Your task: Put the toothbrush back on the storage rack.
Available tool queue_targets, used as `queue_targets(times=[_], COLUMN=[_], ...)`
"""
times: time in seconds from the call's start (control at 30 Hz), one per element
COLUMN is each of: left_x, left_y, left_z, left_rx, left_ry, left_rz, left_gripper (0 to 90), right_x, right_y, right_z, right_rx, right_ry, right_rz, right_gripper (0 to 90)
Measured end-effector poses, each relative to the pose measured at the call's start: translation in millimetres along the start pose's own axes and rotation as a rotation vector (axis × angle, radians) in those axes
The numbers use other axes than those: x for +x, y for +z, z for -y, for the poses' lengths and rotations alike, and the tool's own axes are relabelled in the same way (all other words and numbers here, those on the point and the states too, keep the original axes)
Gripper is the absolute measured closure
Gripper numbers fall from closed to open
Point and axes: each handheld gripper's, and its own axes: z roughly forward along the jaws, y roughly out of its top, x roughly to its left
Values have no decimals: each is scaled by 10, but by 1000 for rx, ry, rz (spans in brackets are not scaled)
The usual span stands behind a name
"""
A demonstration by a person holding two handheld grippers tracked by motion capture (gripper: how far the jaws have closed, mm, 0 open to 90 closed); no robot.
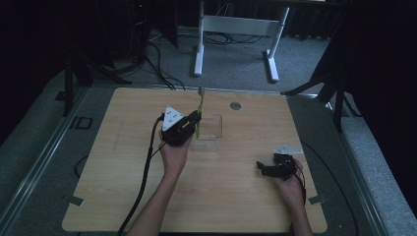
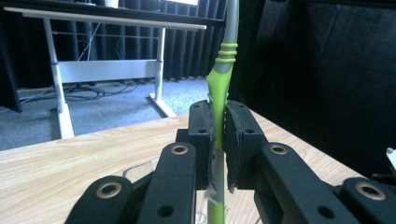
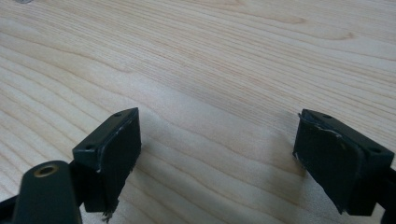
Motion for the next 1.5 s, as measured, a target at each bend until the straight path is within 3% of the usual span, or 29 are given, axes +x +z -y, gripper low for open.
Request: queue_targets(times=[0.93, 1.5], left_x=[-3, 74], left_y=[81, 160], left_z=[58, 111], left_rx=[-39, -15], left_ry=[18, 27], left_rz=[-36, -63], left_gripper=[814, 814], right_x=[-1, 0], right_y=[0, 0], right_z=[0, 0], right_rx=[0, 0], right_ry=[-1, 0], right_rz=[0, 0], right_gripper=[148, 148])
